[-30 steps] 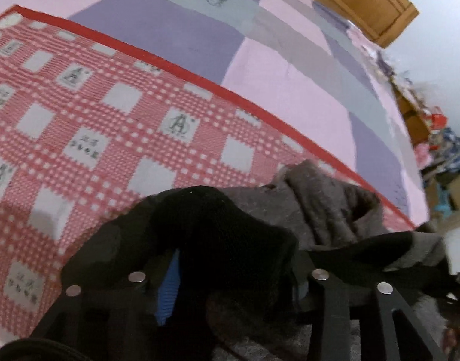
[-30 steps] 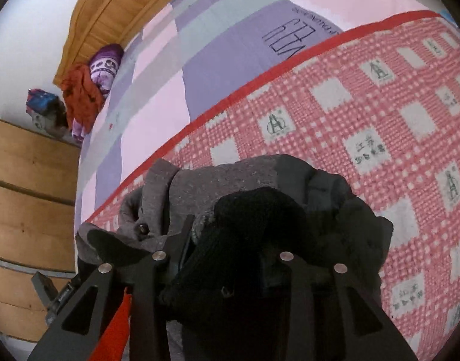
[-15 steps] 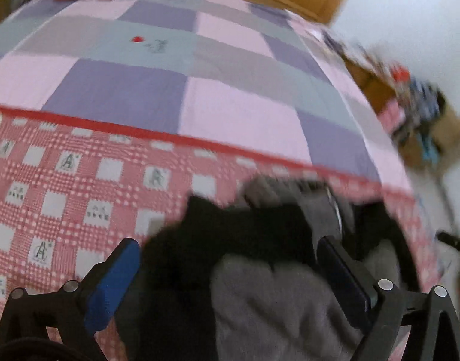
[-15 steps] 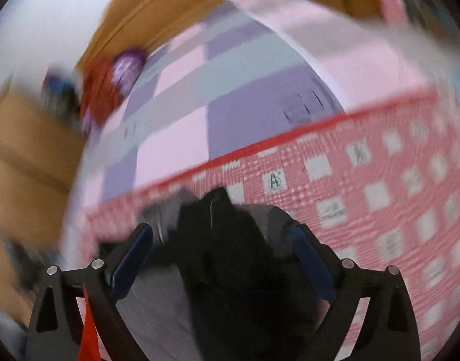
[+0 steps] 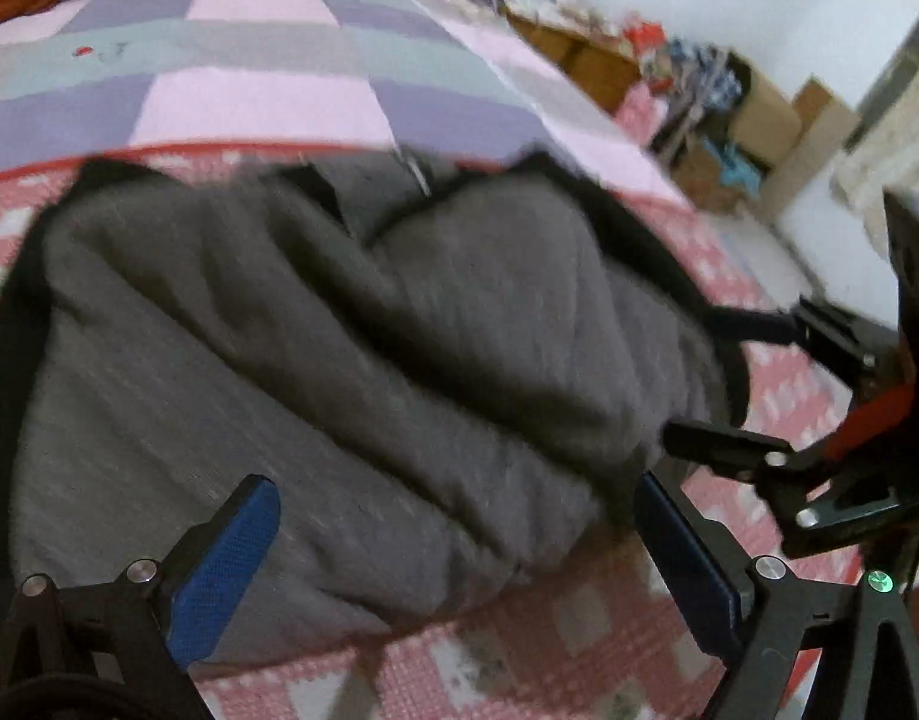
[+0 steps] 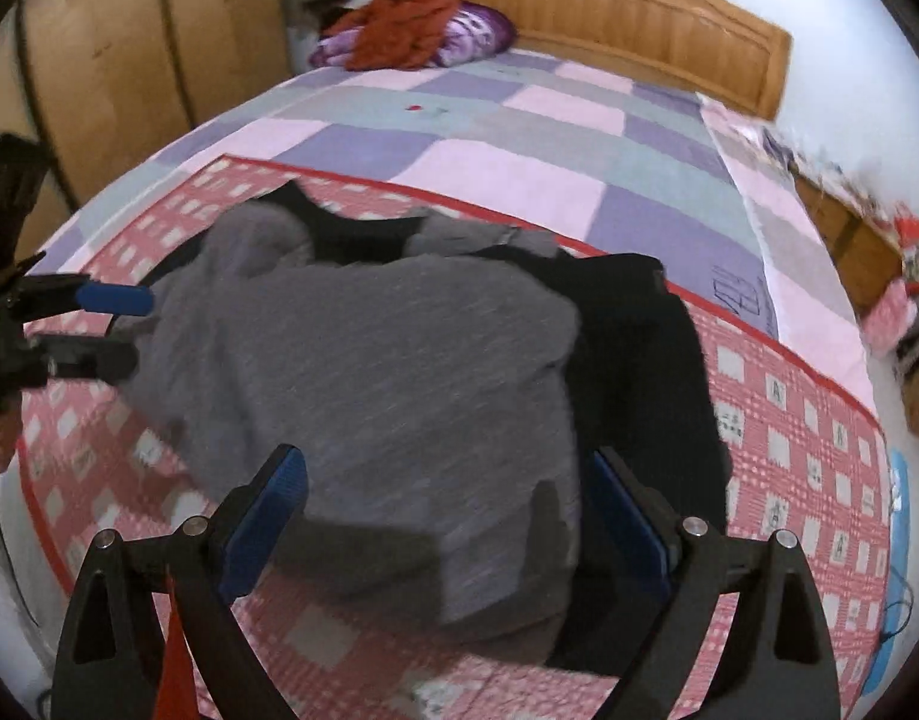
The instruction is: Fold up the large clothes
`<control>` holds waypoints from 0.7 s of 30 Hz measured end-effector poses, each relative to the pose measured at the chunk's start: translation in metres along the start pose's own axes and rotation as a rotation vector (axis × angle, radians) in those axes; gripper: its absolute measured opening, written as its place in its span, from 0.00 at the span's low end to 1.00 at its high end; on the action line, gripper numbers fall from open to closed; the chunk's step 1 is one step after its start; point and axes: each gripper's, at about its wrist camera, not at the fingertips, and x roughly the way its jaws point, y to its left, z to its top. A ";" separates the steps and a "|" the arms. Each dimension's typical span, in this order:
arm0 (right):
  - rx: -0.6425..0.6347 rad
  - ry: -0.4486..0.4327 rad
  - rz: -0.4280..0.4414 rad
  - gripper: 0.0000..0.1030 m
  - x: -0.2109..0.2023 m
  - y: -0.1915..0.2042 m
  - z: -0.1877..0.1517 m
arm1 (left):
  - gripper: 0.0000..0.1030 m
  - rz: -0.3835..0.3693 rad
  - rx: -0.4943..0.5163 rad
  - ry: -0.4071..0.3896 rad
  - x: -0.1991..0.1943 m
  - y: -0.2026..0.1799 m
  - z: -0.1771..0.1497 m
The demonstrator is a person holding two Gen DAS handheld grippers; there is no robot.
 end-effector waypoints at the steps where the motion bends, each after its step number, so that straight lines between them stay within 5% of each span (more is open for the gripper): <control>1: -0.010 0.028 -0.008 0.93 0.010 0.005 -0.004 | 0.95 0.030 0.022 0.026 0.012 -0.001 -0.001; 4: -0.021 0.108 -0.043 0.93 0.051 0.008 -0.007 | 0.95 0.109 0.066 0.042 0.049 0.009 0.013; 7: -0.018 0.051 -0.098 0.94 0.077 -0.005 0.022 | 0.97 0.174 0.069 -0.023 0.066 0.020 0.050; 10: 0.127 -0.011 -0.204 0.94 0.093 -0.048 0.064 | 1.00 0.211 -0.003 -0.028 0.085 0.046 0.086; 13: 0.228 0.043 -0.127 0.94 0.112 -0.085 0.088 | 1.00 0.210 -0.067 -0.015 0.096 0.066 0.100; 16: 0.047 -0.019 -0.048 0.95 0.092 -0.070 0.094 | 1.00 0.227 -0.022 -0.046 0.093 0.059 0.086; 21: -0.150 0.016 0.053 0.95 0.083 -0.061 0.112 | 1.00 0.212 -0.005 -0.097 0.089 0.058 0.073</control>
